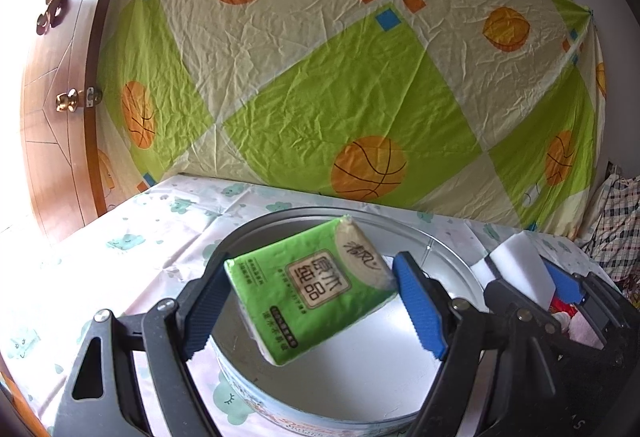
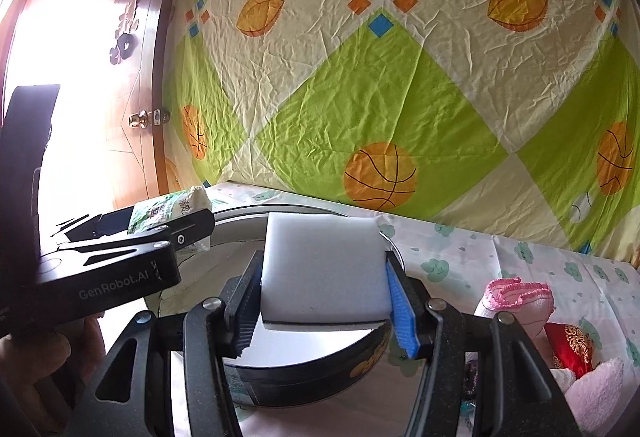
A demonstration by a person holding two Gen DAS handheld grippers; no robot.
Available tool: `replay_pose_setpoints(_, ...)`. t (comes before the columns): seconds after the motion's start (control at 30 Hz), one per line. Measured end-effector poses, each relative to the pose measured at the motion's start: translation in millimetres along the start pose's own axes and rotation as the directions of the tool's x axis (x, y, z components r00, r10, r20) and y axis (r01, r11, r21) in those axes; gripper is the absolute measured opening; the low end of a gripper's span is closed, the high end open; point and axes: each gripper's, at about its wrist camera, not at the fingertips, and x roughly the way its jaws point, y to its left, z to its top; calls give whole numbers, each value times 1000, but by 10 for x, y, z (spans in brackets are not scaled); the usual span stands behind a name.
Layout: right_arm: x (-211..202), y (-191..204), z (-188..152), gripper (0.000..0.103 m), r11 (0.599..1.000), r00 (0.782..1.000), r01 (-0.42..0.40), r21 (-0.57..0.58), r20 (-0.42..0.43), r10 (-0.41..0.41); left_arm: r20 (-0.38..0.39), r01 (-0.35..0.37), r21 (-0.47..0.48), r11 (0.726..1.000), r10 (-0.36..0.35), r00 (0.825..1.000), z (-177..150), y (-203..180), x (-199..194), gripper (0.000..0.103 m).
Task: Organize soft objects
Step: 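Carry the sponge and tissue pack over the round metal tin with both tools, then open the right tool to drop the sponge into the tin while the left tool drops the tissue pack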
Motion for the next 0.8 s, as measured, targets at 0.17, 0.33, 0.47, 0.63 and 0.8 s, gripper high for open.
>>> replay_pose_setpoints(0.17,109,-41,85,58,1000,1000,-9,4,-24,9,-16,-15,30,999,15,1000,104,6,79,82)
replay_pose_setpoints(0.33,222,-48,163,58,1000,999,-18,10,-51,19,-44,-16,65,998,19,999,185,-2,203,82)
replay_pose_setpoints(0.47,321,-50,213,58,1000,997,-24,8,-74,24,-70,-19,80,997,25,997,234,10,309,82)
replay_pose_setpoints(0.63,475,-81,257,58,999,992,-38,19,-116,40,-115,-14,76,997,23,993,278,56,433,82)
replay_pose_setpoints(0.8,664,-128,320,58,998,983,-57,32,-172,62,-170,3,82,997,12,985,337,49,569,82)
